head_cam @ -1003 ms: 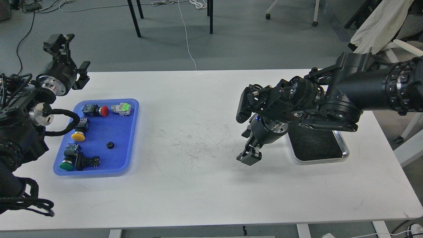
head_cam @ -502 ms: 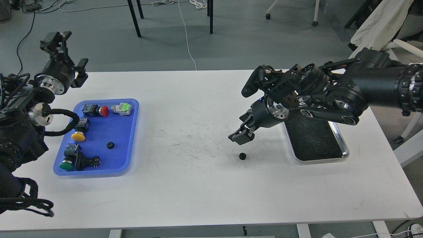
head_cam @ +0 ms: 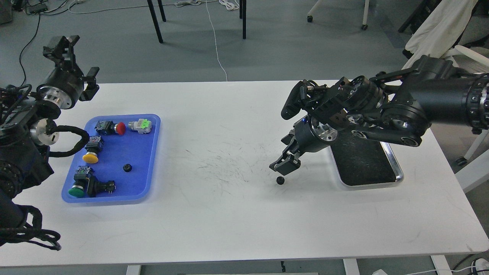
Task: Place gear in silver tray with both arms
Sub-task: 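Grasp the black gear with the right gripper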
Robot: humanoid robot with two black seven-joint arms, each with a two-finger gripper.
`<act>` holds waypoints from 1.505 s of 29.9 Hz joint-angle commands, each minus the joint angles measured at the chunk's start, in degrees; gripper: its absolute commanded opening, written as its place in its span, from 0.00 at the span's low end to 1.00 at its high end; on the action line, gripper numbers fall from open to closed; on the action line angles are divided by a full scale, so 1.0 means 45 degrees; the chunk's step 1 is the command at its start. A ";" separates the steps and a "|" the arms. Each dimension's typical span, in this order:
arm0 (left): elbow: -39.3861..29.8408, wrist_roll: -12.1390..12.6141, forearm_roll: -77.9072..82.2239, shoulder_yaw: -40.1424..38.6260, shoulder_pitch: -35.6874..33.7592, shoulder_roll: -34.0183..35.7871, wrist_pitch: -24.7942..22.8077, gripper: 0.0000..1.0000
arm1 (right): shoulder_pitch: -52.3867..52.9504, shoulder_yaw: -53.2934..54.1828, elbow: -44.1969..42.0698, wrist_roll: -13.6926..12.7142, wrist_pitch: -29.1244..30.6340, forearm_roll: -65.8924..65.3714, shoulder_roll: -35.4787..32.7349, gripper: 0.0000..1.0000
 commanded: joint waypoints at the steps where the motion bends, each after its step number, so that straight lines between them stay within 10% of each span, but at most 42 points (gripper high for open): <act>1: -0.0002 -0.0142 0.0000 -0.0001 0.0001 0.0016 0.0000 0.97 | -0.0030 -0.0355 0.0018 -0.0009 -0.0025 -0.0809 0.0133 0.90; 45: -0.0002 -0.0456 -0.0235 -0.0020 0.0001 0.0231 0.0000 0.98 | -0.2335 -0.0825 -0.2716 0.0049 -0.0220 -0.1516 0.2262 0.57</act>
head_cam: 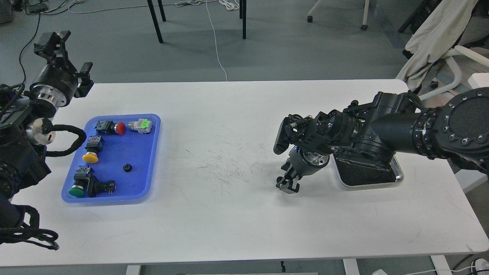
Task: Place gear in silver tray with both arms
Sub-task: 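Grasp the black gear with the right gripper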
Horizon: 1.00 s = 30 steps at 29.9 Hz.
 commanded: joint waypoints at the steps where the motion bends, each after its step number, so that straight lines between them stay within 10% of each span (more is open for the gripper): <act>1: 0.0000 -0.0001 -0.0002 0.0002 0.0000 0.0028 0.0000 0.98 | -0.0022 -0.0005 -0.0034 0.0010 -0.0037 0.0007 0.0053 0.57; 30: 0.0020 0.0019 0.0017 0.0060 0.0000 0.0008 0.0000 0.98 | 0.0095 0.0014 0.0219 0.0255 -0.0115 -0.0013 0.0132 0.24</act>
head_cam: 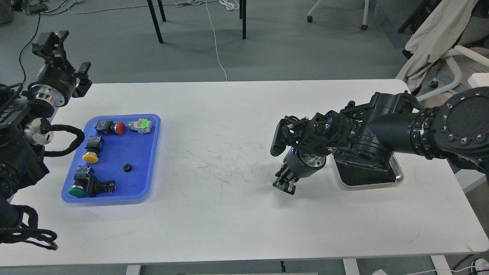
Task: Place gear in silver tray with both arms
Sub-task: 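Grasp the black gear with the right gripper, then lift the black gear and carry it over the silver tray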
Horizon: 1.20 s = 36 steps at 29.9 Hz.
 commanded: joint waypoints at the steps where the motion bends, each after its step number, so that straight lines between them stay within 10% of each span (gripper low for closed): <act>1: 0.0002 0.0018 0.0000 0.0002 0.0002 0.0005 0.0000 0.98 | 0.0019 -0.0002 0.0026 0.0014 0.0022 -0.0025 0.0028 0.23; 8: 0.0002 -0.0001 0.0000 0.0002 0.0002 -0.0014 0.0000 0.98 | 0.0038 -0.0041 0.0007 0.0014 0.0081 -0.0122 -0.0031 0.04; 36: 0.0002 0.0018 0.0000 0.0002 0.0002 0.0005 0.0000 0.98 | 0.0566 -0.0178 -0.1438 0.0014 -0.0231 -0.0162 -0.4287 0.01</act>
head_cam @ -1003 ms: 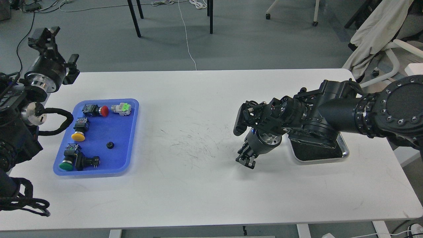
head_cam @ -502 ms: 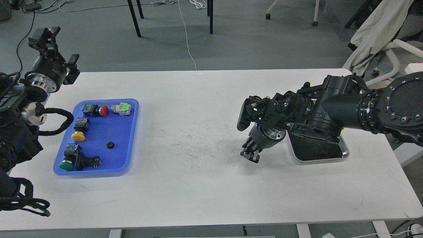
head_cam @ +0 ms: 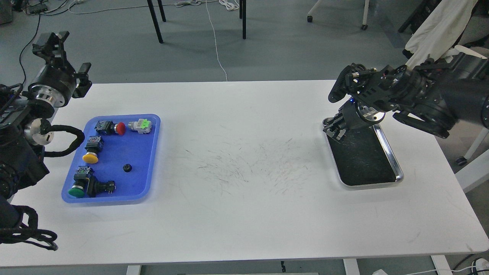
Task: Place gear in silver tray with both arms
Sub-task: 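Lift the black gear and carry it over the silver tray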
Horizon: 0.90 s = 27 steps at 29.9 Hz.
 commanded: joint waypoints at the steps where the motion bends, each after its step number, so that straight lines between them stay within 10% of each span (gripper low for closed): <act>1: -0.0001 0.0002 0.0000 -0.0002 -0.0001 0.0000 0.0001 0.98 | -0.0235 -0.0056 -0.0030 0.0000 -0.0058 -0.0037 -0.0702 0.01; 27: -0.0001 -0.0173 0.0000 -0.0002 0.0253 0.0157 0.0001 0.98 | -0.2912 -0.0075 -0.3410 0.0000 -0.0879 -0.0038 0.0194 0.01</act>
